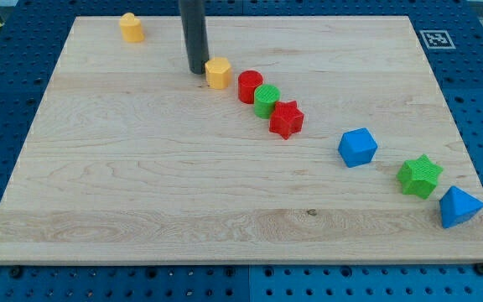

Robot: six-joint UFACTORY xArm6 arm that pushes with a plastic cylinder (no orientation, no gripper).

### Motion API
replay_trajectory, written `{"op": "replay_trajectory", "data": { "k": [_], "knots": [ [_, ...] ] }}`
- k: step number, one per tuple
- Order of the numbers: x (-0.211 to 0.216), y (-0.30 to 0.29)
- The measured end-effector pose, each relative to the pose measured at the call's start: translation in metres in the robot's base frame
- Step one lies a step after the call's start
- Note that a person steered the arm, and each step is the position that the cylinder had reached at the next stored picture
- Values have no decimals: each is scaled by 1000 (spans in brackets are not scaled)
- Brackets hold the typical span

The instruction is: Move the blue triangle closer to the green star

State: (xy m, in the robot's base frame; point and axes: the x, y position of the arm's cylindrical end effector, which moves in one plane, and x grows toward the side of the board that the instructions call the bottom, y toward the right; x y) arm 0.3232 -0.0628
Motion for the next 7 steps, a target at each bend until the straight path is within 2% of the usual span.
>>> {"op": "replay_trajectory", "data": {
  "k": [1,2,3,5,6,7],
  "knots": [
    [2,10],
    [2,-10],
    [-22,-22],
    [-28,184],
    [9,281],
    [95,345]
  ]
}}
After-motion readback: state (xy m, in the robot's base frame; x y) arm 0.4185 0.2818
